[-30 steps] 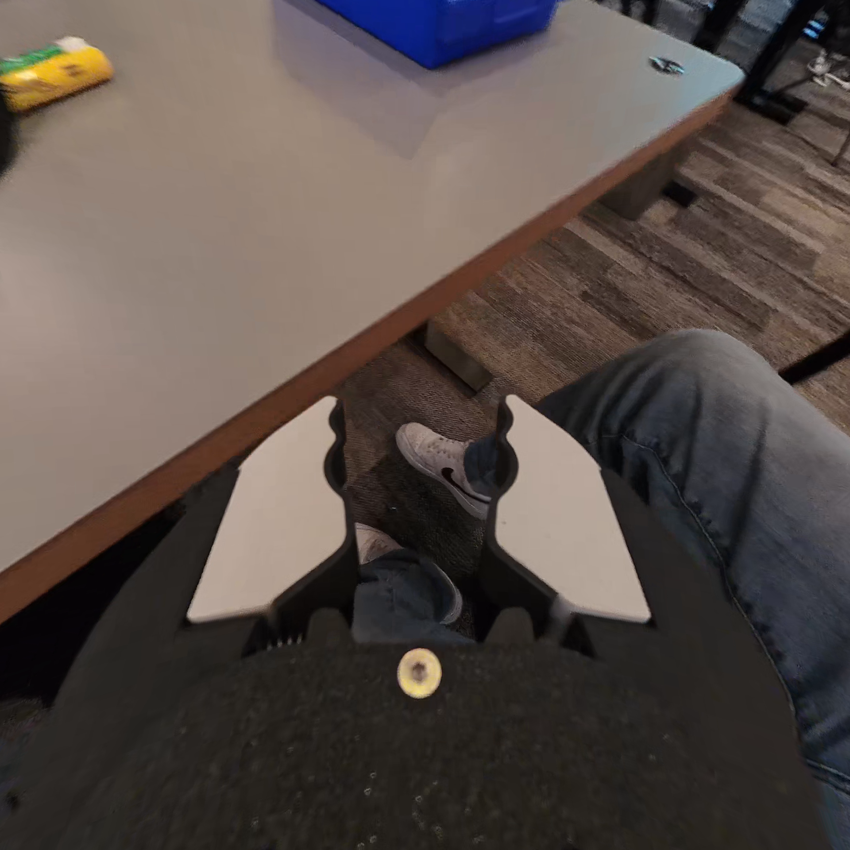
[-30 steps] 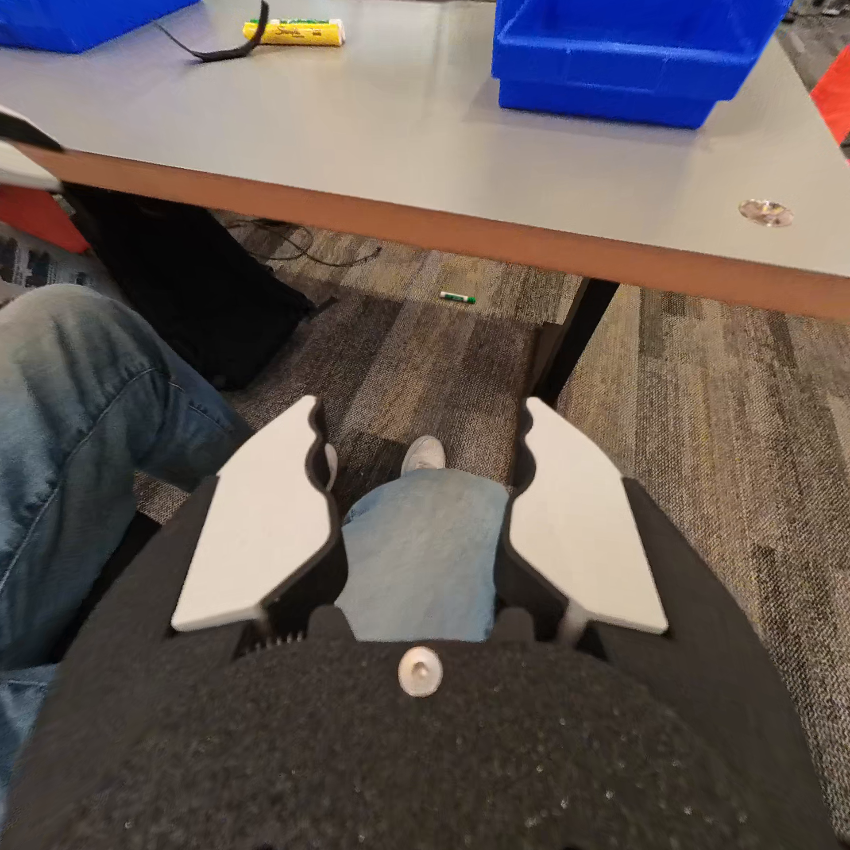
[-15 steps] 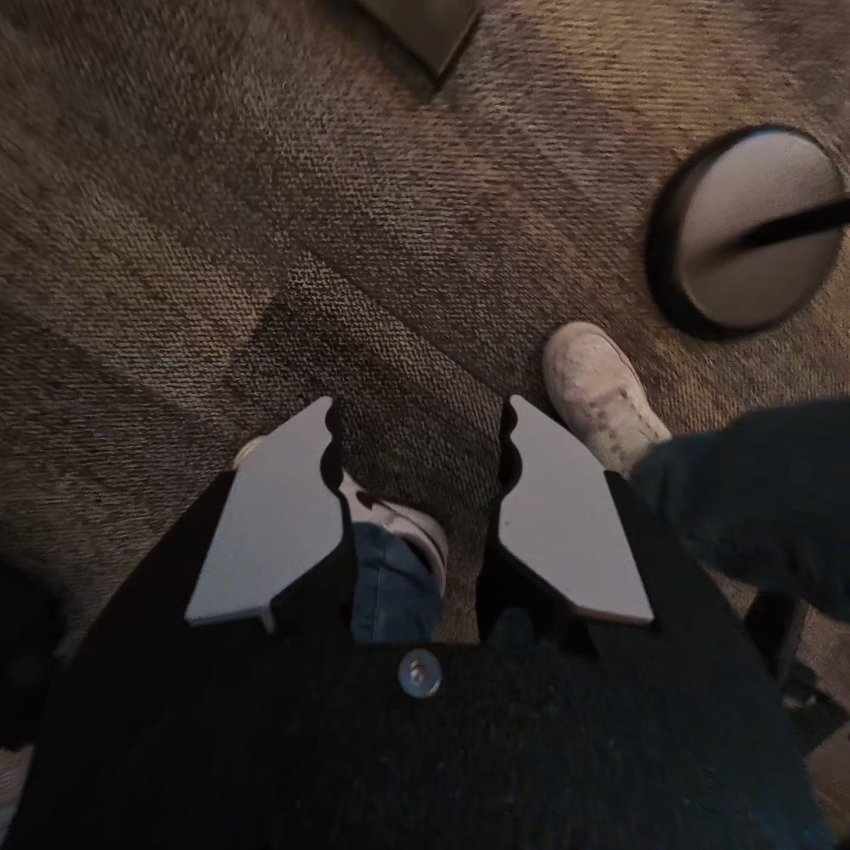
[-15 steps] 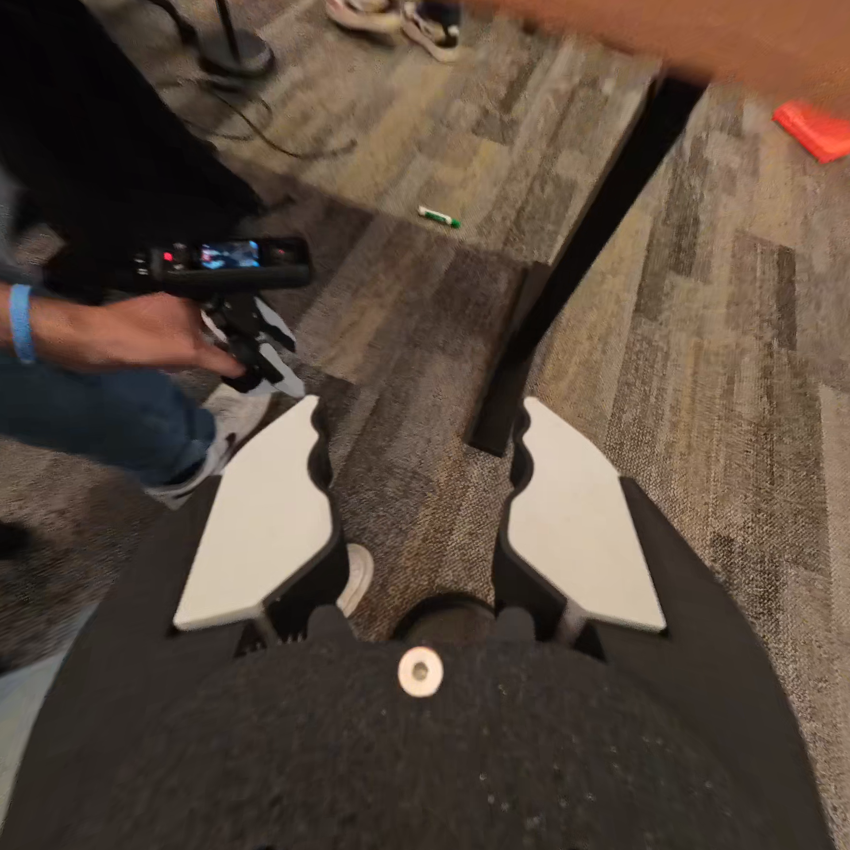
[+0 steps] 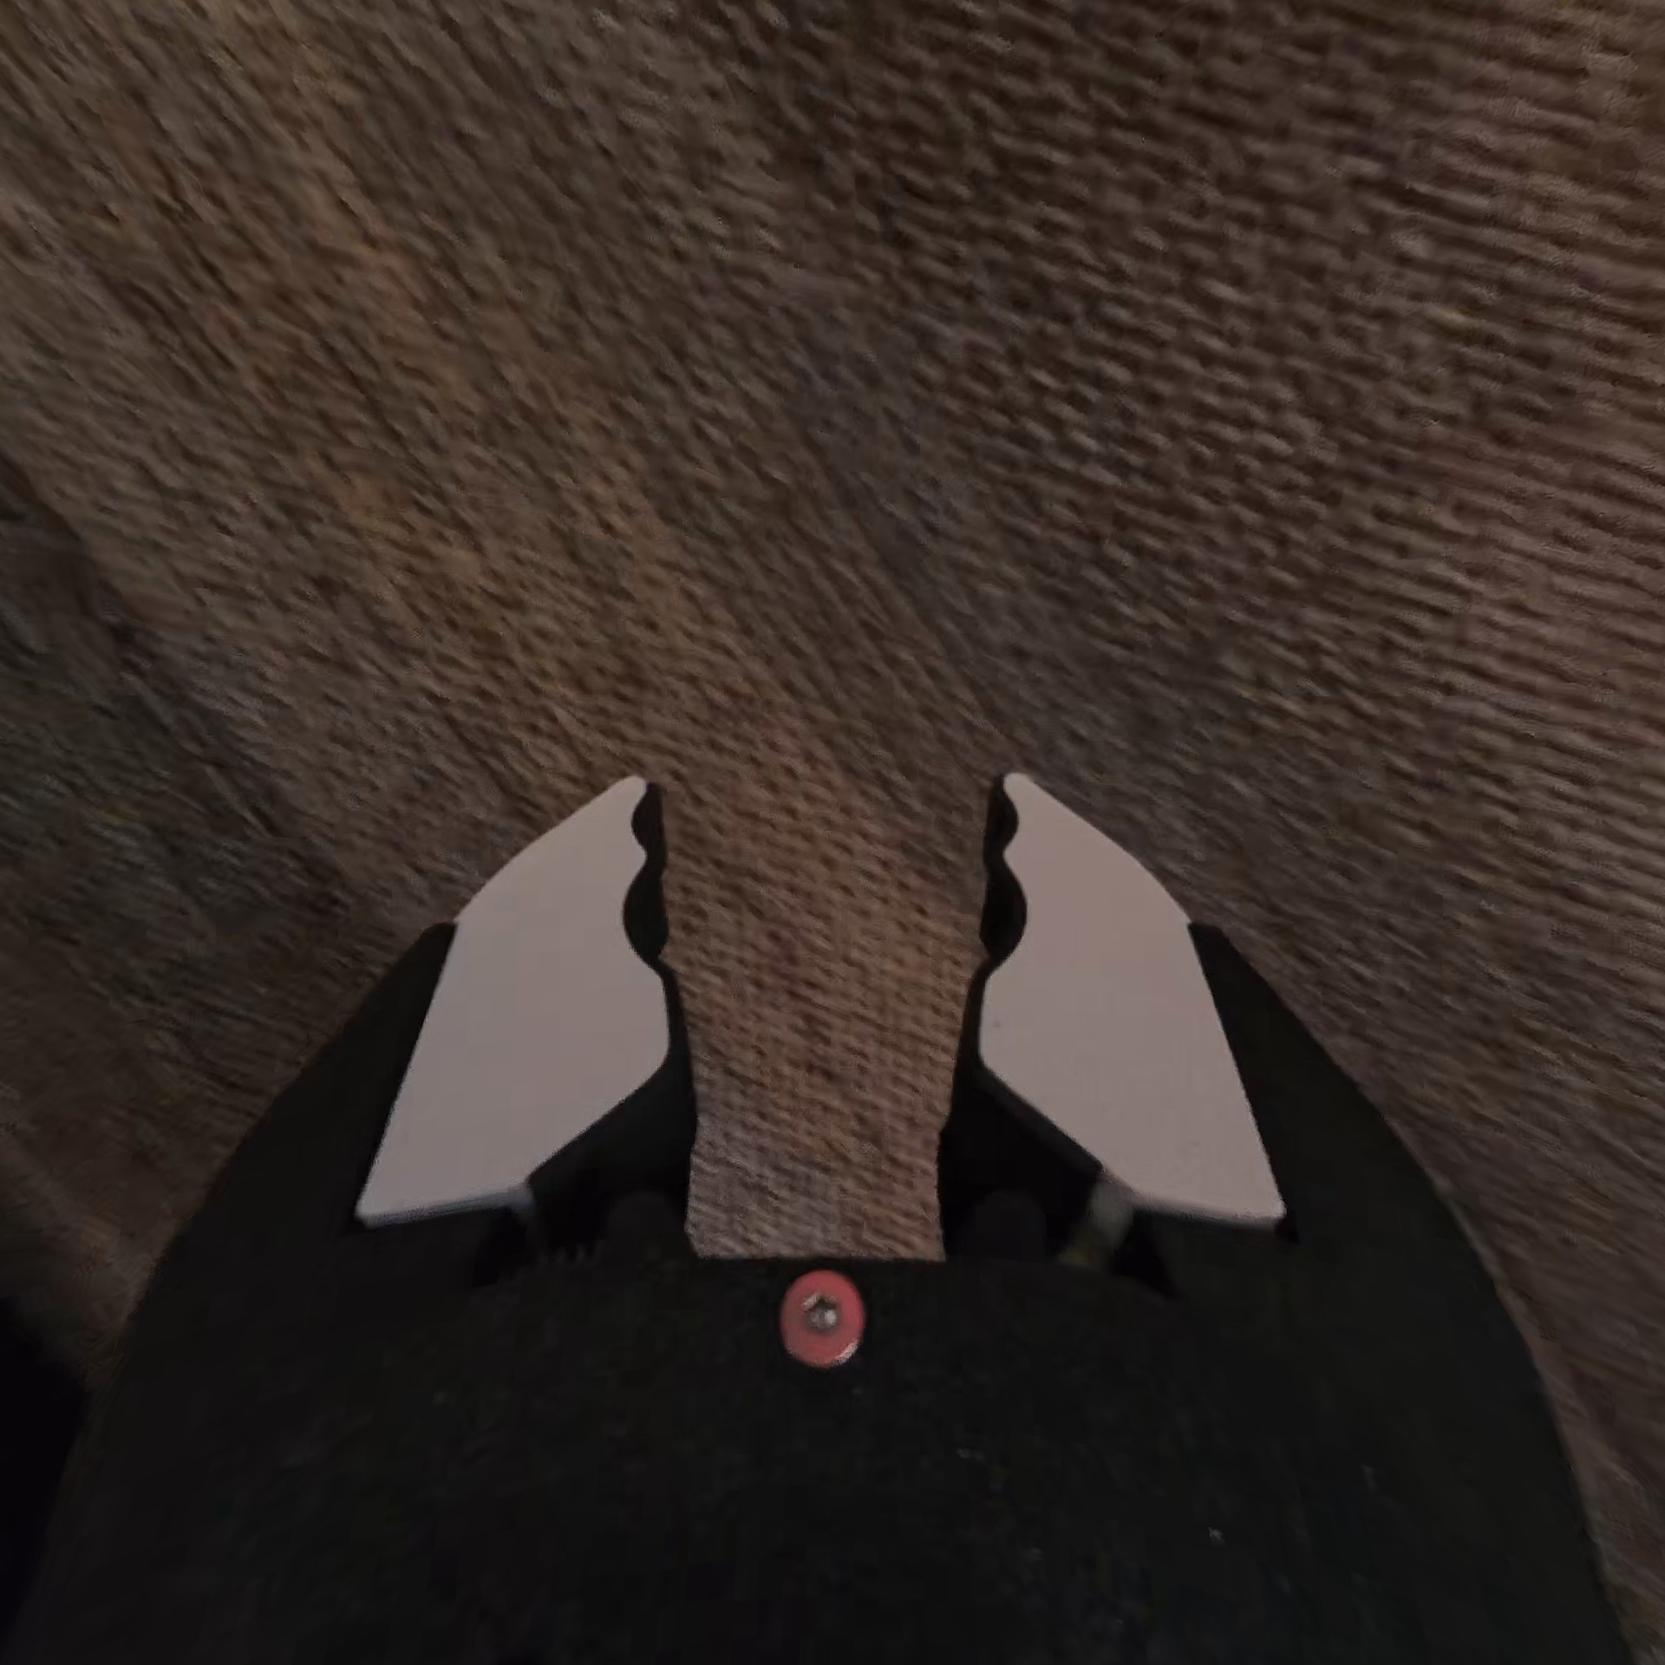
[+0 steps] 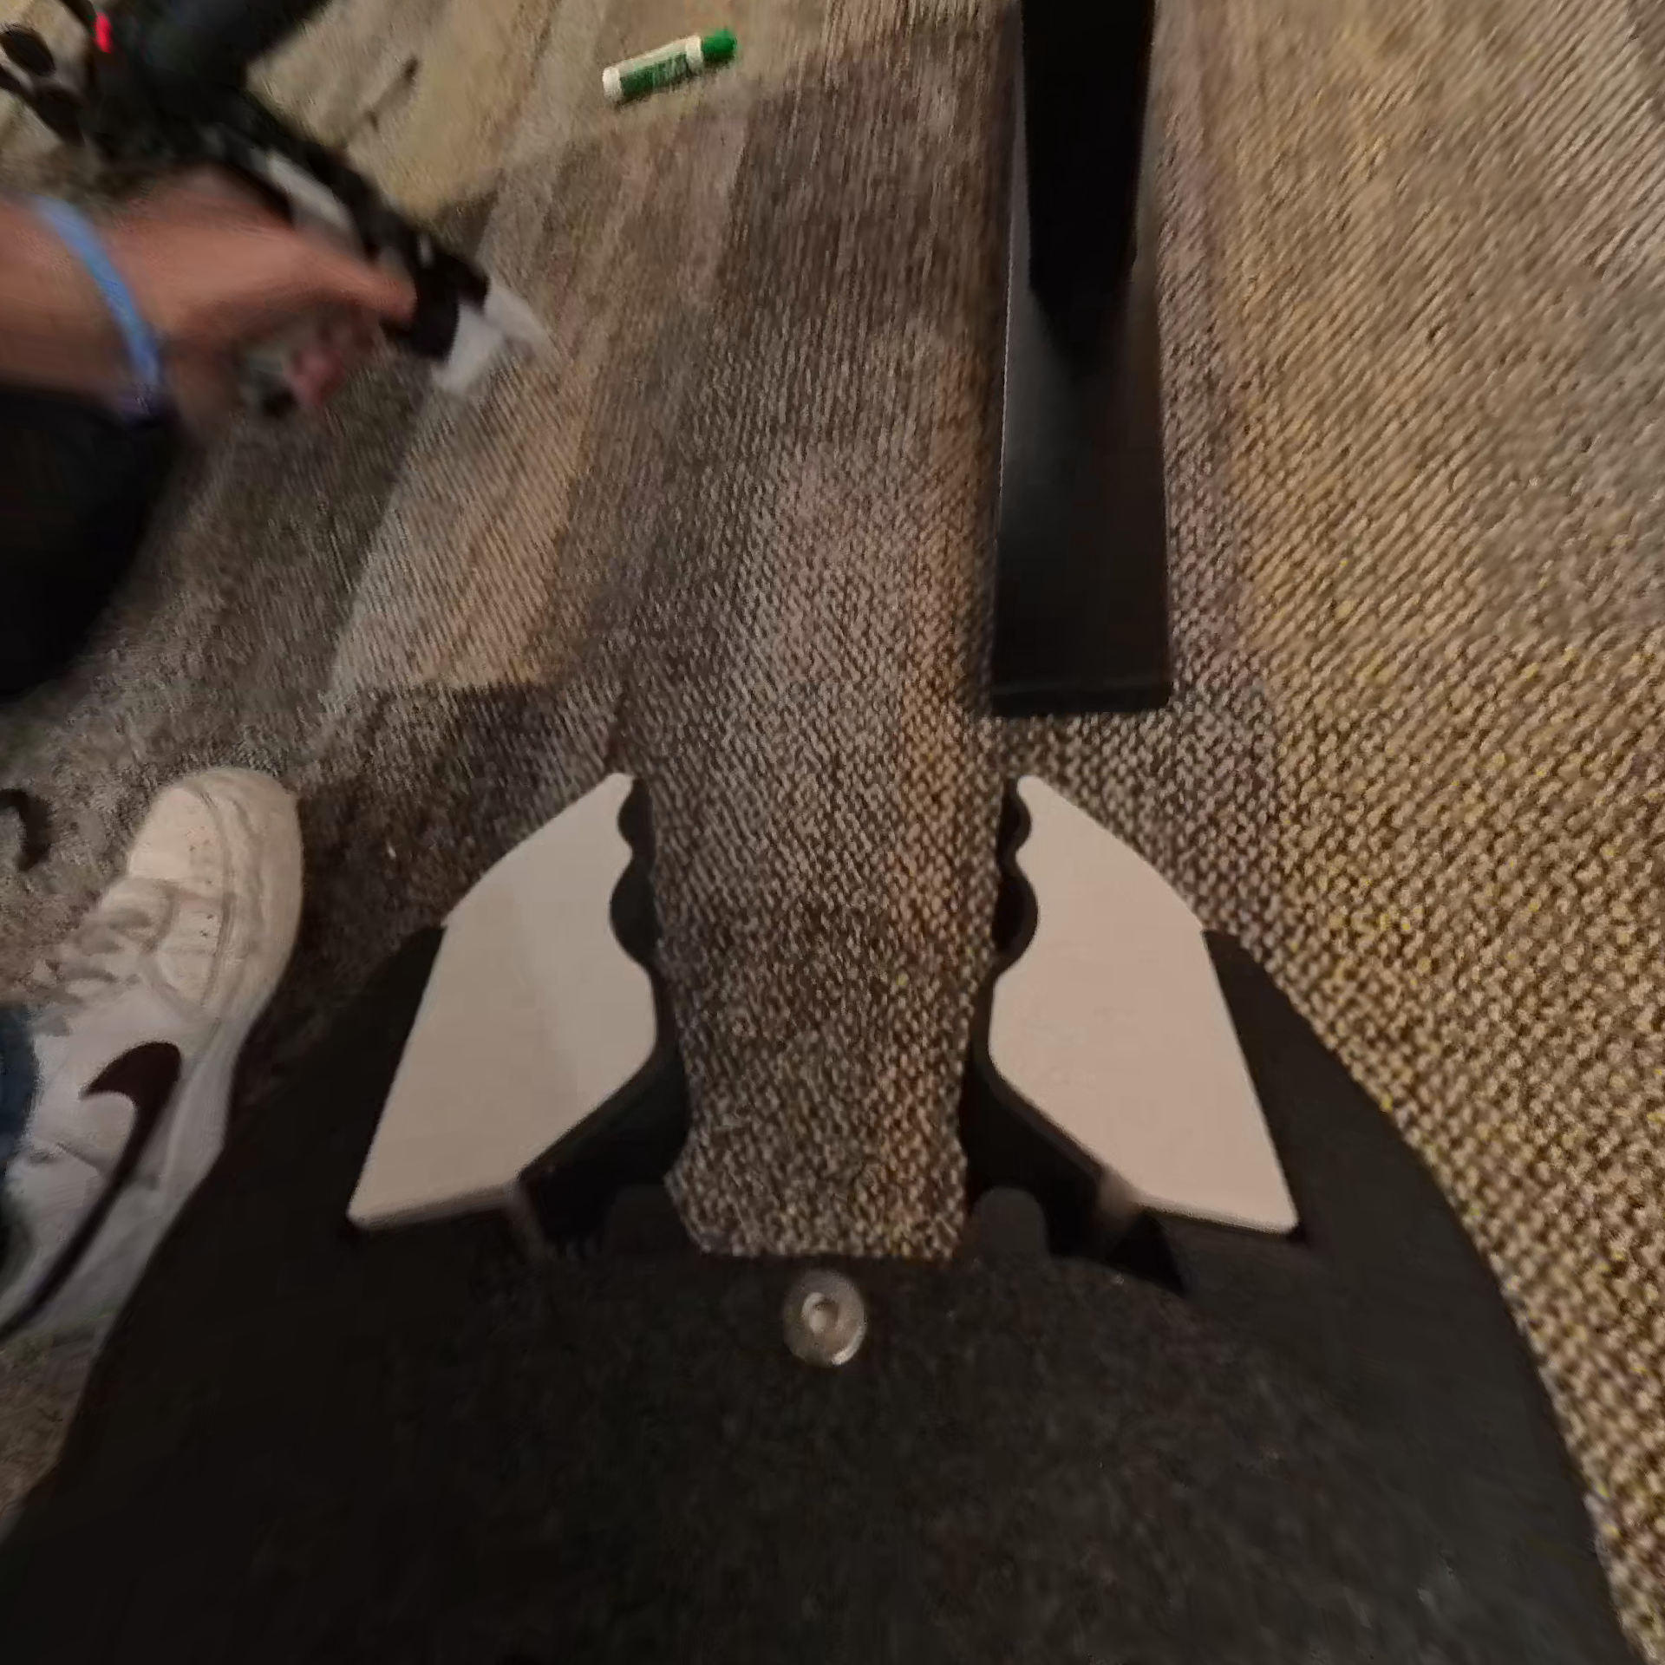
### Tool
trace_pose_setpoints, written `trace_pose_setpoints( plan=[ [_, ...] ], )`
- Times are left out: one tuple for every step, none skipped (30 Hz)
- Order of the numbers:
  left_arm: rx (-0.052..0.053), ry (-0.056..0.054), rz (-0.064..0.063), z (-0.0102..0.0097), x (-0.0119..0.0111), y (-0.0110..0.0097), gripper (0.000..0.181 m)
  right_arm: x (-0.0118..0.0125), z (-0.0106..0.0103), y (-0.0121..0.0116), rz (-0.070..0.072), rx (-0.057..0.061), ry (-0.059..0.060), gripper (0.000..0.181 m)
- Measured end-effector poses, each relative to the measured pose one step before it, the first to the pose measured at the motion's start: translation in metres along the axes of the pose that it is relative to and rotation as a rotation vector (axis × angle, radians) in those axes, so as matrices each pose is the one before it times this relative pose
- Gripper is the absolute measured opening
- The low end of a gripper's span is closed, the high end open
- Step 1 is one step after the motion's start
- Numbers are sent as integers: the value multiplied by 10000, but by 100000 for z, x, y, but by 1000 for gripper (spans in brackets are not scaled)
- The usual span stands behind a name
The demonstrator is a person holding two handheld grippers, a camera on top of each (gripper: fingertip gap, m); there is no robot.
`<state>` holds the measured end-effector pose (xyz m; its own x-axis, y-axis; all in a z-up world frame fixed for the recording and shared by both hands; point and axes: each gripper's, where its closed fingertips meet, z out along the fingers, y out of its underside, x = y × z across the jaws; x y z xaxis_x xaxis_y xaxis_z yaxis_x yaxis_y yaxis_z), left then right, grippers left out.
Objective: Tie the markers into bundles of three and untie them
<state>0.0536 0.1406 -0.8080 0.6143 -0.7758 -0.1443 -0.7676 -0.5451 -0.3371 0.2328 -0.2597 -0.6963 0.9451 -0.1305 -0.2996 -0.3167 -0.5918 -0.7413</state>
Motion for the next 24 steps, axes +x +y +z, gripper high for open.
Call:
trace_pose_setpoints(
  plan=[
    [-172, -356, 393, 1261, -2267, -1250, 68, 157, 68, 997, -40, -3, -8, 71],
    [-284, -336, 510, 1205, -2237, -1032, 67, -109, -4, 775, 197, 45, -81, 70],
    [-399, -357, 585, 1133, -2212, -780, 67, -374, 38, 621, 332, 54, -182, 70],
    [-406, -346, 598, 1000, -2144, -697, 66, -452, 62, 503, 190, 57, -222, 71],
    [-337, -297, 523, 843, -2055, -715, 64, -183, 21, 437, -69, -48, -128, 74],
    [-238, -321, 468, 710, -1977, -822, 60, 104, -77, 253, -146, -44, -6, 75],
    [-94, -355, 465, 628, -1881, -980, 59, 113, -120, 5, -42, 102, -39, 75],
    [-62, -334, 474, 639, -1703, -977, 58, -51, -165, -113, 79, 111, -187, 74],
    [-167, -296, 427, 731, -1527, -791, 58, 66, -245, -115, 21, 9, -126, 75],
    [-219, -268, 389, 759, -1334, -685, 59, 298, -342, -162, -114, 21, 63, 75],
    [-162, -286, 380, 730, -1186, -717, 59, 290, -332, -274, -70, 154, 96, 73],
    [-33, -213, 374, 662, -951, -894, 59, 135, -210, -230, 137, 195, 19, 71],
    [68, -180, 367, 648, -800, -1012, 58, -81, -70, -76, 265, 107, -108, 70],
    [83, -149, 318, 689, -644, -919, 58, -125, -4, 79, 192, 7, -114, 71],
    [54, -133, 232, 742, -683, -860, 57, -57, 11, 147, 32, -62, -48, 71],
    [47, -154, 55, 761, -834, -878, 55, -68, 8, 141, 25, -66, -23, 71],
    [123, 42, -115, 711, -635, -979, 54, -267, -31, 85, 148, -6, -98, 70],
    [196, 326, -254, 657, -251, -1037, 54, -442, 5, 74, 215, 33, -170, 68],
    [170, 516, -279, 580, 83, -1143, 50, -502, 43, 66, 189, 51, -180, 68],
    [158, 412, -71, 528, 144, -1095, 50, -412, 157, 22, 174, 82, -124, 66],
    [121, 236, 148, 606, 58, -883, 48, -439, 287, 84, 166, 27, -150, 66],
    [-31, 20, 284, 673, -152, -521, 48, -469, 395, 188, 84, -79, -197, 66],
    [-56, -126, 242, 631, -294, -348, 46, -372, 420, 250, -47, -165, -141, 65],
    [-1, 29, 130, 653, -141, -341, 39, -267, 446, 277, -119, -203, -85, 65]
  ],
)
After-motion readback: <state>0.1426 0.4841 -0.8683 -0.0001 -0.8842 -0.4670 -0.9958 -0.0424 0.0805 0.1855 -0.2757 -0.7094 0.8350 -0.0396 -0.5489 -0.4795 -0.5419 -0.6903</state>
